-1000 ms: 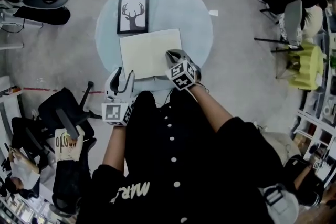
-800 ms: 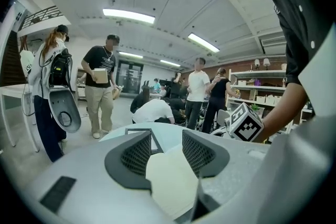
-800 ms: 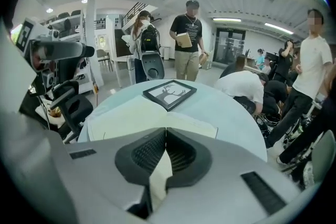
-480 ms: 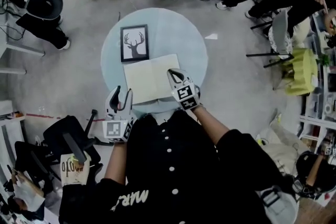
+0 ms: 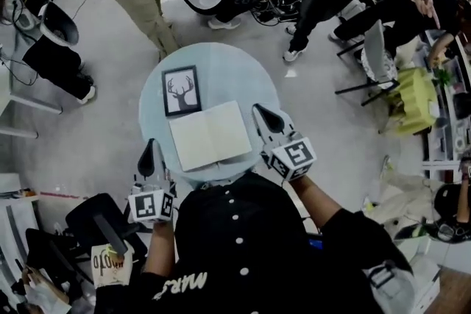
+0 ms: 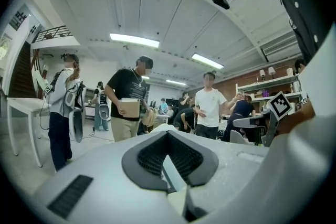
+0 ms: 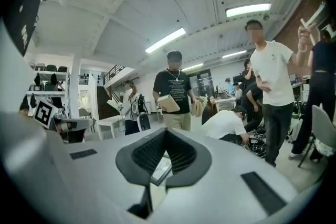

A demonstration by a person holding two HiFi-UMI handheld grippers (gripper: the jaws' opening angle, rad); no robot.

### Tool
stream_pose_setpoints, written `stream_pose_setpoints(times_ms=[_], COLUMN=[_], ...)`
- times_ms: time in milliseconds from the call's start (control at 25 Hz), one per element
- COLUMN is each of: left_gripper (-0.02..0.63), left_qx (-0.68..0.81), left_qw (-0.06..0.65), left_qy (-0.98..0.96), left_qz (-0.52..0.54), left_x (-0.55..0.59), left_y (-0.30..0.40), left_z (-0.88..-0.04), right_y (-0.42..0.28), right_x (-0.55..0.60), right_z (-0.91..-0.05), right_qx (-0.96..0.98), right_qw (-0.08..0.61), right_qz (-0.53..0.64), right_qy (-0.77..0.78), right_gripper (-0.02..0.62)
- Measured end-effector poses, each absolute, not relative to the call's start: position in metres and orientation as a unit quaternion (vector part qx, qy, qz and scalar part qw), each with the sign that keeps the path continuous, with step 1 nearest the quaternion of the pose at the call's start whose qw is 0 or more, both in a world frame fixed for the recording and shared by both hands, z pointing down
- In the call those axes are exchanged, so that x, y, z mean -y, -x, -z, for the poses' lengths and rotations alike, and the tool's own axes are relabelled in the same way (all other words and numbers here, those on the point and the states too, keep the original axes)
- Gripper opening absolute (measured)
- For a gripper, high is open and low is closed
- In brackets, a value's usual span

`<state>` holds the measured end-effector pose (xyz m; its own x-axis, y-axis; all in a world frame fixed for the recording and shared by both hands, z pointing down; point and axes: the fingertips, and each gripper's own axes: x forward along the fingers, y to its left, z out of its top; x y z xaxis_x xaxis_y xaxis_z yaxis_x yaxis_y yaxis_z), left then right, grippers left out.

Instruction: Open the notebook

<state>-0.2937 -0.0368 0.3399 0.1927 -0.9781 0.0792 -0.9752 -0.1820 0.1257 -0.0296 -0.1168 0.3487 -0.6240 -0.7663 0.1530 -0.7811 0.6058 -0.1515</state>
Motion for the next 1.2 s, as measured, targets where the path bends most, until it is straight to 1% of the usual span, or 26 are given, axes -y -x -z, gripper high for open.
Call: stream_pose_setpoints(times_ms=[280,440,760,1000,1200], left_gripper=[0.003,0.003,0.003,0.003,0.003], left_qx=[0.652,0.661,0.677,0.683,0.683], left_qw=[0.053,0.056,0.005,-0.003,-0.009], left_qy=[-0.756,-0.748,-0.736,-0.729,-0.730], left_qz=[0.010,0.015,0.023,0.044,0.041], left_x=[0.039,0.036,0.019,0.012,0.012], left_y=[0.298,0.302,0.309,0.315,0.314], left_z=[-0.289,-0.265,-0.218,-0.211,-0.212], right_y=[-0.006,-0.026,-0.047,-0.054,-0.055], right_x=[0.110,0.104,0.095,0.092,0.093], right_z=[-0.252,-0.220,-0.196,-0.194,-0.195], right_qx=[0.887,0.878,0.867,0.862,0.861], right_qw=[-0.041,-0.063,-0.065,-0.064,-0.060], right_qz=[-0.049,-0.027,0.009,0.016,0.019], right_qy=[-0.457,-0.473,-0.494,-0.502,-0.505], right_gripper=[0.002,0.003,0.003,0.003,0.002])
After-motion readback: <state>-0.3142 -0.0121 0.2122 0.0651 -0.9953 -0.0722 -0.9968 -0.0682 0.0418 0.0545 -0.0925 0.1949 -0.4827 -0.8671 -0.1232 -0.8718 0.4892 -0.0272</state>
